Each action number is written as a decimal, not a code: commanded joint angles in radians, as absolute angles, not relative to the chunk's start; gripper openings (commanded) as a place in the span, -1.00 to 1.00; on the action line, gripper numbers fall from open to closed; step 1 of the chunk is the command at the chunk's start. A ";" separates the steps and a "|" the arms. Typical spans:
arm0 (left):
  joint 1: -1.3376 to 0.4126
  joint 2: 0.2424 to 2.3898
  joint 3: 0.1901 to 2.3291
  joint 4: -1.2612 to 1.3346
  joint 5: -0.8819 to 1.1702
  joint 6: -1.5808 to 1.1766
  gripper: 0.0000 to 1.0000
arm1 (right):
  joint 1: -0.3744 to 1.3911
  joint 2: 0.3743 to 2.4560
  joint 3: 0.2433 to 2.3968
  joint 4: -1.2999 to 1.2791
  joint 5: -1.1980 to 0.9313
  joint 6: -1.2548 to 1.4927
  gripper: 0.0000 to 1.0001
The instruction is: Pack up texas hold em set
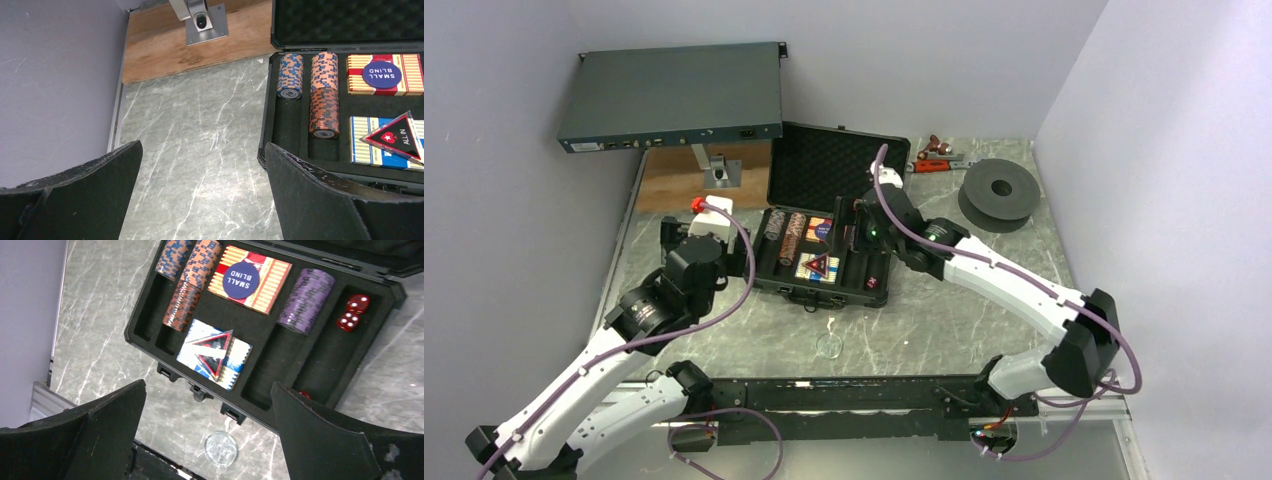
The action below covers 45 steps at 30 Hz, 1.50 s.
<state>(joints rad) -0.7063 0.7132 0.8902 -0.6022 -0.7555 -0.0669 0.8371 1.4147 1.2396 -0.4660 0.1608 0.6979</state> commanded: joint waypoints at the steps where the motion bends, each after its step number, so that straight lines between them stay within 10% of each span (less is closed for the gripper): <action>1: -0.703 0.718 0.895 -0.554 -0.727 -0.052 0.99 | 0.841 1.303 1.183 -0.389 0.240 0.659 0.99; 18: -0.779 0.793 0.978 -0.687 -0.407 -0.203 0.92 | 0.838 1.166 1.076 -0.517 0.271 0.561 0.99; 45: -1.249 1.200 0.801 -0.521 -0.460 -0.633 0.74 | 0.597 1.053 0.975 -0.550 0.231 0.536 1.00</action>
